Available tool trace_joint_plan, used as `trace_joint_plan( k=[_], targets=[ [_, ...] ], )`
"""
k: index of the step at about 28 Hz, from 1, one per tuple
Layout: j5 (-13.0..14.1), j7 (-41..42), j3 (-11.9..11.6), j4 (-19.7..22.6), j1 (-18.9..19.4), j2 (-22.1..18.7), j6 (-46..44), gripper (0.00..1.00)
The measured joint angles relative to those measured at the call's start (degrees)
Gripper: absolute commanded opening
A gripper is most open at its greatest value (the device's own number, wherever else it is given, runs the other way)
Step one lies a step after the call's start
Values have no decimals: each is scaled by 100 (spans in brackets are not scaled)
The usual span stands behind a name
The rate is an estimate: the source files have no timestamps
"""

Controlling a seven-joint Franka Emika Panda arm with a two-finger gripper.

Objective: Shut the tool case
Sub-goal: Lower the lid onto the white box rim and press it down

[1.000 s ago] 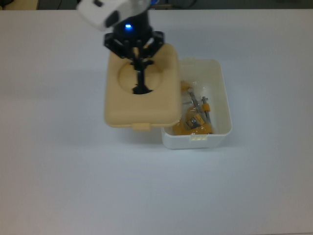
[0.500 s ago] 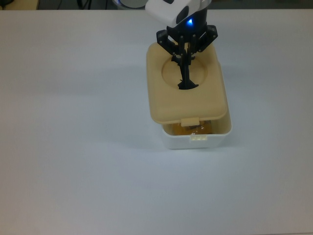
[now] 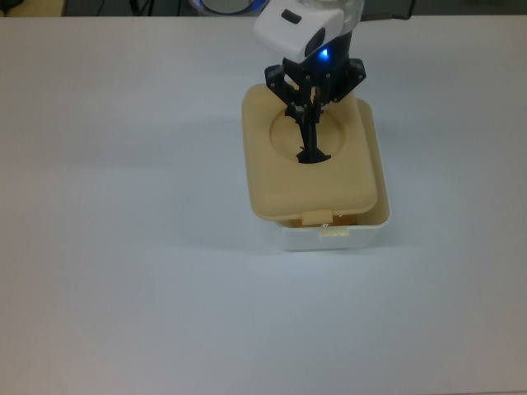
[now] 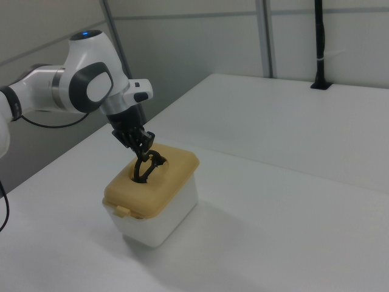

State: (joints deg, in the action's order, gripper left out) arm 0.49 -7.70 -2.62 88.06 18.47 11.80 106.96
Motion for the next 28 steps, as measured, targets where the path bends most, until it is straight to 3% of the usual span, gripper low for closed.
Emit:
trace_joint_plan(
  k=[9, 18, 19, 21, 23, 25, 26, 28],
  targets=[
    [-14, -476, 212, 3, 24, 183, 176, 0],
    [-27, -590, 262, 2, 36, 211, 177, 3],
    [-27, -594, 262, 2, 37, 211, 177, 7],
    [-27, -599, 262, 2, 37, 211, 177, 32],
    [-27, -604, 262, 2, 37, 211, 177, 45],
    [-27, -608, 262, 3, 37, 211, 177, 87],
    [-27, -609, 262, 2, 37, 211, 177, 100],
    [-27, -619, 262, 2, 37, 211, 177, 100]
  ],
)
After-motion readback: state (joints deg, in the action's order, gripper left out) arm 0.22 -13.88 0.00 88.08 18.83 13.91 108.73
